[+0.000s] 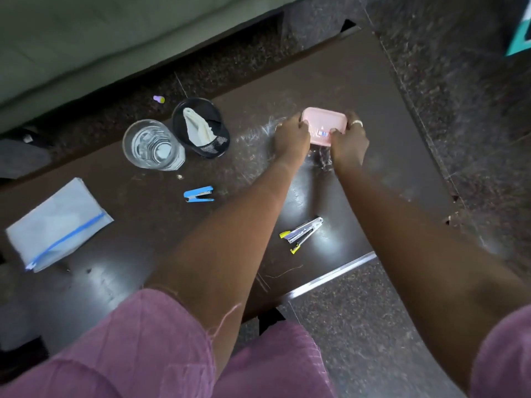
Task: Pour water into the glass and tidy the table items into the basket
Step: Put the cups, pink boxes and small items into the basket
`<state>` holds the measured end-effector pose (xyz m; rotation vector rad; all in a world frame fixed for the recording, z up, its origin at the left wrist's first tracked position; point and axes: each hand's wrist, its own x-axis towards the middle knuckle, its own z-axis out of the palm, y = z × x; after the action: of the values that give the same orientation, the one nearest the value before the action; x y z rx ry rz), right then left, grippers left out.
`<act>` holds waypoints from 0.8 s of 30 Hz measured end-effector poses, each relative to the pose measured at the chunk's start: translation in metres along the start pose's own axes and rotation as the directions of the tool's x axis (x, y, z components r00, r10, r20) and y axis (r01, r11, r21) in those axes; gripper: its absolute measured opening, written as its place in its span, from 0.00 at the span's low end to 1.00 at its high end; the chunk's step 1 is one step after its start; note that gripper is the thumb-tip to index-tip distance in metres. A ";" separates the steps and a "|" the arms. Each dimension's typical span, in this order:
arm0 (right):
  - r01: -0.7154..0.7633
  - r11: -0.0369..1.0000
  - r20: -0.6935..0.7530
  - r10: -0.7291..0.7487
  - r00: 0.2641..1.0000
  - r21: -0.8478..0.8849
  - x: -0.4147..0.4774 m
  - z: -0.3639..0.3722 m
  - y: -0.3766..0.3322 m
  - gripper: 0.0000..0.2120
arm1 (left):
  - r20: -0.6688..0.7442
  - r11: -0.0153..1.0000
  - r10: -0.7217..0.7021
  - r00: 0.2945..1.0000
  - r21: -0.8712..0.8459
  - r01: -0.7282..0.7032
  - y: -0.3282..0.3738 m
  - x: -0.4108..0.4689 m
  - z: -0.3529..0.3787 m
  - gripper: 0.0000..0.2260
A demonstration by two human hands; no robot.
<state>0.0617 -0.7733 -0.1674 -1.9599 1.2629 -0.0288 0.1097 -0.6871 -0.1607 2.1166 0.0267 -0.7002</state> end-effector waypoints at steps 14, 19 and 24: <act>0.143 0.989 0.040 -0.144 0.989 0.031 -0.240 0.118 0.005 0.13 | -0.441 0.969 -0.204 0.874 -0.221 0.115 -0.179 -0.143 -0.138 0.11; 0.335 0.938 0.240 -0.345 0.907 0.082 -0.334 0.185 -0.037 0.13 | -0.627 0.925 -0.351 0.695 -0.346 0.155 -0.238 -0.176 -0.235 0.11; 0.453 0.871 0.377 -0.490 0.786 0.190 -0.424 0.253 -0.104 0.11 | -0.772 0.891 -0.431 0.466 -0.446 0.084 -0.284 -0.209 -0.348 0.11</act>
<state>0.0300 -0.2721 -0.1183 -2.0199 0.4656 0.0769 0.0218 -0.2021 -0.1115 1.8967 0.9965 0.2899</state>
